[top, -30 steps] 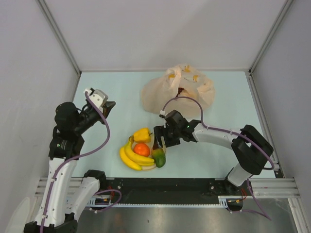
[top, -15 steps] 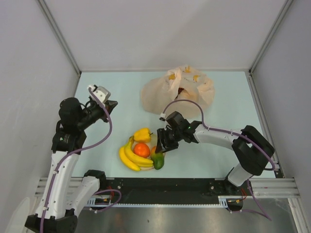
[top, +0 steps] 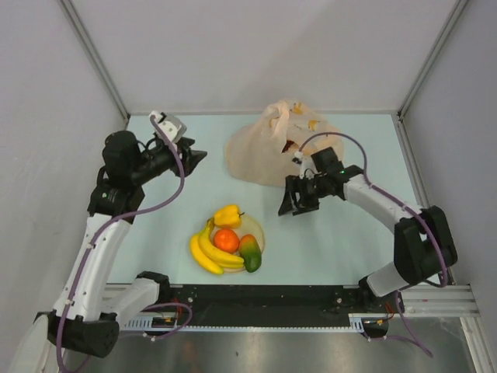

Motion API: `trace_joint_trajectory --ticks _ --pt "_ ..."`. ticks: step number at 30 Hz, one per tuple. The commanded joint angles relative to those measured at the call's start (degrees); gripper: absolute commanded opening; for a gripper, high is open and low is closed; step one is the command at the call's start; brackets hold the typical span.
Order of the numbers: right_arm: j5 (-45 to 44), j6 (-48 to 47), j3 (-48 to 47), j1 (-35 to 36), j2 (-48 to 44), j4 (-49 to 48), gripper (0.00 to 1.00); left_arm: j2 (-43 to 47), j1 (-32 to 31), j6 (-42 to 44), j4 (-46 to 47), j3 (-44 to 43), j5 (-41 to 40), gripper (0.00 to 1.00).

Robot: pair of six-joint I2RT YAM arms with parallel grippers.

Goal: Take the fake fruits out of the plastic bag
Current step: Place the fake fruit on the plate, then adjust the plastic bag at the center of the board.

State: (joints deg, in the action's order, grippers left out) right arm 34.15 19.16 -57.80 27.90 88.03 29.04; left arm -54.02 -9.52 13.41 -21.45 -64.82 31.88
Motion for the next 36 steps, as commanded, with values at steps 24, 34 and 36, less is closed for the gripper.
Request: trace_joint_trajectory --ticks 24,34,36 --pt "-16.47 -25.92 -10.13 -22.90 -2.35 -24.46 1.00 -52.84 -31.88 3.37 5.20 -47.59 -42.69 0.91" --pt "-22.66 -24.18 -25.94 -22.44 16.81 -28.07 0.31 -59.79 -28.54 9.08 6.23 -55.03 -36.72 0.00" --pt "-21.32 -22.85 -34.69 -23.24 19.70 -27.11 0.10 -64.42 -26.79 11.54 8.26 -60.22 -34.79 0.00"
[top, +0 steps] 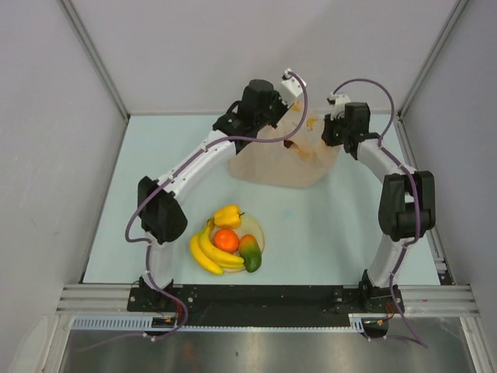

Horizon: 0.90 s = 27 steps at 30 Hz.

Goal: Take the fake fruits out of the plastic bag
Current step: Adjust the plastic bag at the center of the board.

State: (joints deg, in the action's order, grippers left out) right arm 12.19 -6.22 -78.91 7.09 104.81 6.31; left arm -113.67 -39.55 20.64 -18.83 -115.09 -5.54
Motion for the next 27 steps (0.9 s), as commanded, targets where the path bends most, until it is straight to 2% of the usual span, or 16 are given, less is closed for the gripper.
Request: trace_joint_trajectory --ticks 1,2,4,6,9,11,12,13,14,20,22,23,24,25,26,27 --pt "1.86 3.40 -17.11 -3.22 3.81 -4.29 0.04 -7.25 3.86 5.19 6.52 -17.72 3.51 0.00" --pt "2.23 4.19 -19.85 -3.75 4.69 -4.46 0.00 -9.45 4.48 6.59 6.79 -22.15 4.22 0.00" --pt "3.71 6.99 -27.50 -5.50 6.54 -4.99 0.00 -14.20 5.45 8.35 10.54 -30.41 6.58 0.00" --pt "4.07 8.23 -31.72 -6.39 6.02 -5.07 0.00 -13.78 5.54 10.99 14.77 -30.46 8.43 0.00" --pt "6.09 11.57 -31.13 -8.93 0.42 -5.34 0.00 -11.32 4.66 11.00 18.57 -29.15 12.83 0.00" --pt "8.72 12.63 -24.83 -10.25 -4.16 -5.07 0.00 -6.50 3.26 10.91 18.65 -24.94 14.84 0.00" --pt "10.82 12.81 -21.14 -10.60 -10.44 -5.68 0.00 -4.39 2.90 10.21 20.48 -19.01 15.73 0.00" --pt "11.71 12.46 -11.80 -10.96 -13.64 -5.78 0.00 0.94 2.55 9.07 20.50 -15.47 16.95 0.00" --pt "12.24 10.02 -7.61 -11.13 -17.50 -5.78 0.00 3.51 1.94 6.80 20.41 -11.69 19.40 0.00" --pt "14.71 0.52 15.75 -11.13 -37.54 10.99 0.02 21.53 -0.61 2.65 13.92 17.94 27.41 0.00" --pt "14.19 -1.42 18.78 -11.84 -40.20 15.48 0.15 23.57 -0.97 1.69 12.50 25.57 29.97 0.00" --pt "14.01 -1.78 19.32 -12.01 -41.78 16.27 0.27 24.36 -1.32 1.42 12.33 27.18 30.67 0.00" --pt "13.92 -2.04 19.24 -12.54 -42.58 16.11 0.33 24.37 -1.49 1.07 12.06 28.59 31.03 0.00" --pt "13.74 -2.04 19.06 -12.63 -43.55 15.41 0.39 24.20 -1.67 -0.24 11.71 28.52 31.29 0.00" --pt "13.92 -2.22 18.71 -12.72 -45.64 13.23 0.53 23.93 -1.93 -0.78 11.10 27.99 31.73 0.00" --pt "15.22 -2.39 17.32 -12.72 -46.53 11.99 0.60 22.80 -2.11 -1.13 9.96 26.25 32.08 0.00"
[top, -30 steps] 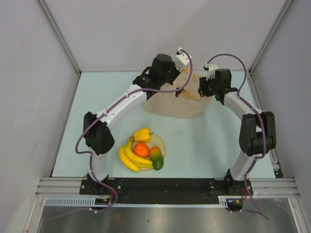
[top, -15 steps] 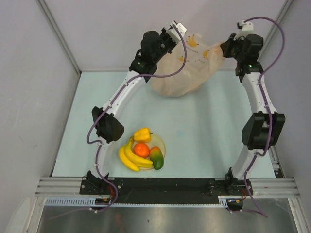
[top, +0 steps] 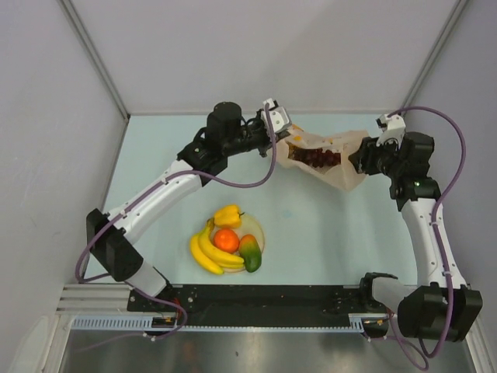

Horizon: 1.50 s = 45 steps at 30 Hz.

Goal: Take the fake fruits out of the plastic bag
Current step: Adjust the plastic bag at the center of the board, then take out the fake fruit from the plastic bag.

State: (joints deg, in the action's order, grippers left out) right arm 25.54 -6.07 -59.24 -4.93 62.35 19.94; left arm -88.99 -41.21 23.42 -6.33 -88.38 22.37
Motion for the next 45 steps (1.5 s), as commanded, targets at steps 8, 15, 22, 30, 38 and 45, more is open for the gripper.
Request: trace_joint_trajectory --ticks 8,15,22,30,38,45 --pt "5.14 -2.97 -7.11 13.78 -1.98 -7.91 0.66 -5.76 -0.62 -7.59 -6.86 -4.88 1.98 0.00" --pt "8.82 -6.32 -7.11 18.37 5.85 -9.74 0.45 -3.38 -0.62 -11.64 -5.71 -2.94 -6.02 0.00" --pt "7.79 -12.30 -7.11 22.95 13.04 -5.98 0.32 -0.75 -0.54 -14.19 -5.45 -1.89 -11.47 0.00" --pt "-4.70 -12.31 -6.94 16.98 26.24 -11.39 0.27 1.63 -0.45 -11.56 -5.45 -1.27 -7.96 0.00" --pt "-13.92 -6.33 -7.03 17.84 32.92 -24.50 0.64 3.12 -0.54 -6.82 -5.80 5.13 -9.27 0.00" --pt "-18.67 -2.90 -8.25 22.41 38.45 -34.61 0.82 1.54 -0.54 -7.60 -2.11 8.93 -9.63 0.00"
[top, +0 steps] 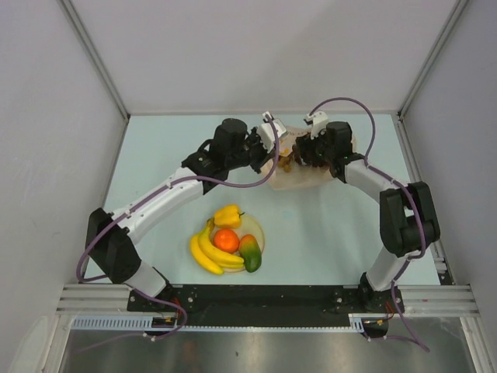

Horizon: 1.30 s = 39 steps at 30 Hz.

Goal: Take the fake fruits out of the plastic bag
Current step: Take out the fake fruit from the plastic bag.

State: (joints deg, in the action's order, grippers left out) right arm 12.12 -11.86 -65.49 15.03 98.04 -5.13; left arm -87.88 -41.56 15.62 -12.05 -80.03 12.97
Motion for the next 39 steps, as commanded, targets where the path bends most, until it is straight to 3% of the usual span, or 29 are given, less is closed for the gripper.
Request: trace_joint_trajectory --ticks 1,5,17,23,25,26,29,33,36,39 --pt "-7.87 3.85 -2.96 2.90 4.86 -9.73 0.84 -0.01 -0.19 -0.14 3.96 0.49 0.12 0.00" --pt "-14.93 10.35 -10.77 2.90 11.02 -7.72 0.93 -1.68 -0.19 -1.11 4.06 -1.00 0.30 0.00" --pt "-19.76 15.37 -28.27 1.32 27.71 2.57 0.91 -3.79 -0.19 -1.47 3.97 -2.67 1.70 0.00" --pt "-18.80 16.25 -33.99 1.41 32.12 1.53 0.88 -5.46 -0.27 -1.64 3.44 -4.52 2.41 0.00" --pt "-14.78 16.52 -34.17 1.32 32.65 -0.14 0.81 -5.46 -0.27 -1.64 3.35 -4.52 2.32 0.00" --pt "-13.54 16.43 -34.78 1.32 32.83 -0.93 0.70 -5.55 -0.27 -1.64 3.27 -4.52 2.41 0.00" --pt "-11.78 16.78 -35.93 1.23 33.45 -0.76 0.50 -5.55 -0.27 -1.64 3.18 -4.52 2.15 0.00" --pt "-3.71 15.90 -34.97 1.06 31.69 -0.50 0.30 -5.55 -0.36 -1.56 3.18 -4.61 1.71 0.00" --pt "0.34 15.37 -32.96 1.06 29.06 0.11 0.01 -5.55 -0.36 -1.03 3.00 -4.79 1.27 0.00" --pt "3.60 15.90 -29.62 1.06 25.37 0.03 0.00 -5.46 -0.27 -0.76 2.83 -4.87 0.65 0.00"
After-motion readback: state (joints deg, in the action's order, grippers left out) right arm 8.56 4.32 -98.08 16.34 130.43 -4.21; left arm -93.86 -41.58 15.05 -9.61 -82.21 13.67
